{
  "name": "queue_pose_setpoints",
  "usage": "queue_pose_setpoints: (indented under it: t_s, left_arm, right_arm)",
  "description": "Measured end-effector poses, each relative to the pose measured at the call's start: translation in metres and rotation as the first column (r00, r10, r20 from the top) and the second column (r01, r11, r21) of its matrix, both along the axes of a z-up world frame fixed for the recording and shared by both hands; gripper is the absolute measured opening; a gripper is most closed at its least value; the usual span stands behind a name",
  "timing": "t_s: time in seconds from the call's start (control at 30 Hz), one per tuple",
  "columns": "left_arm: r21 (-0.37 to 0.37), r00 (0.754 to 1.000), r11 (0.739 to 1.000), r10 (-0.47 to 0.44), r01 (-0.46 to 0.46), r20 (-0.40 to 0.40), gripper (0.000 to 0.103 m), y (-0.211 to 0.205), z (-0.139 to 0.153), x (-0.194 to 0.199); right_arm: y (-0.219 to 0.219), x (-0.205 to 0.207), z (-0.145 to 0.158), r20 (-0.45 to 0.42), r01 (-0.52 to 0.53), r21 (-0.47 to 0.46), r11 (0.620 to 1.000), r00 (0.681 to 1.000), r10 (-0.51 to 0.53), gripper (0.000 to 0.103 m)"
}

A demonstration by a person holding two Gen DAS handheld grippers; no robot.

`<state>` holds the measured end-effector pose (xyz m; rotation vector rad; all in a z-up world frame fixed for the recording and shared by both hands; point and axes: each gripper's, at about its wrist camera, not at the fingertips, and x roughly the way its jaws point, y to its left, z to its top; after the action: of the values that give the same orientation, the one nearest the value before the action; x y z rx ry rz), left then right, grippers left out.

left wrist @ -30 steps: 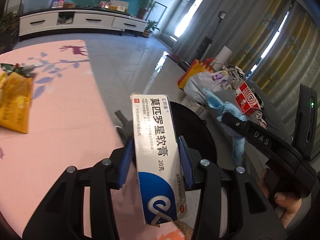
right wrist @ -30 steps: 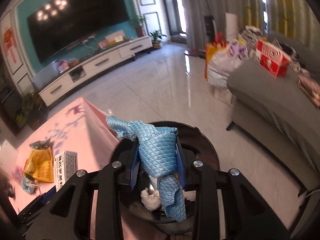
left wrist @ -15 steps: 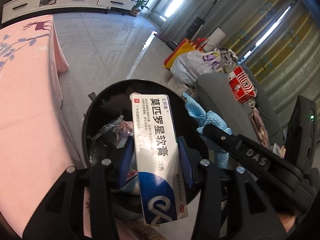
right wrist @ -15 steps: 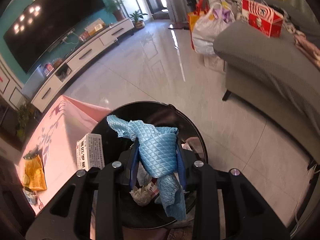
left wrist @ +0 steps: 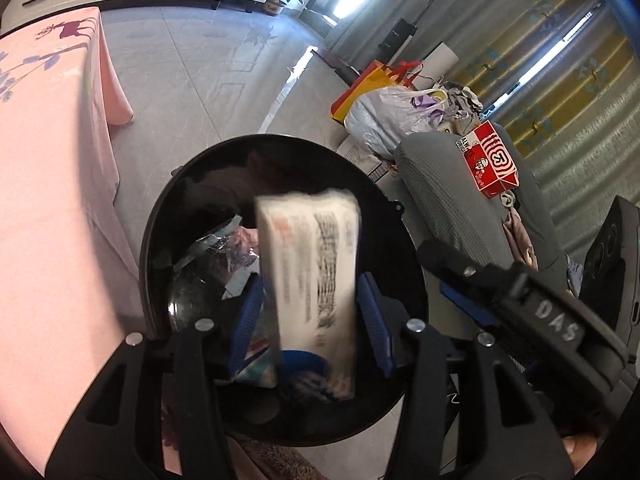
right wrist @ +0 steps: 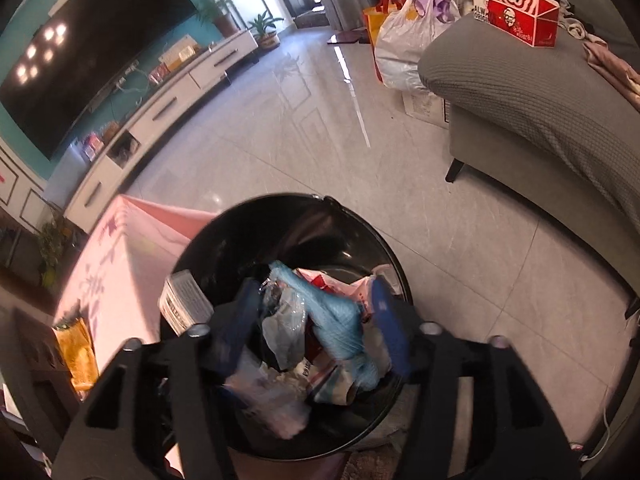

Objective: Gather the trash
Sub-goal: 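Open the left tool over the bin while the right tool releases the blue cloth, then move both open tools back toward the pink table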

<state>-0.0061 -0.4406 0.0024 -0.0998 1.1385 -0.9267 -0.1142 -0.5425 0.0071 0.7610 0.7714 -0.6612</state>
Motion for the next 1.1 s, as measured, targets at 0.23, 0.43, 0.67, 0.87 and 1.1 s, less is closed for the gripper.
queue_pose_setpoints:
  t_s: [0.23,0.43,0.67,0.87,1.1]
  left_arm:
    - [-0.019,0.999,1.000,0.014,-0.013,0.037,0.077,0.013,0.017,-0.003]
    - [-0.057,0.991,0.997,0.066,-0.060,0.112,0.097,0.048,0.043,-0.005]
    - [-0.056,0.965,0.980,0.196,-0.189,0.174,0.100,0.115,0.070,0.001]
    - [-0.037,0.920,0.951,0.307,-0.307,0.244,0.100,0.182,0.082,0.003]
    - [-0.020,0.877,0.893,0.446,-0.450,0.179,0.100,0.273,0.074,0.009]
  right_arm:
    - [0.004,-0.007,0.012,0.027,0.016,-0.021,1.000,1.000,-0.015,0.068]
    - [0.020,0.002,0.025,0.029,-0.021,-0.068,0.997,0.999,0.023,0.075]
    - [0.051,0.022,0.040,-0.007,-0.093,-0.166,0.982,0.996,0.093,0.085]
    - [0.080,0.039,0.051,0.012,-0.184,-0.187,0.965,0.982,0.189,0.097]
    - [0.122,0.061,0.060,-0.037,-0.269,-0.272,0.924,0.962,0.270,0.100]
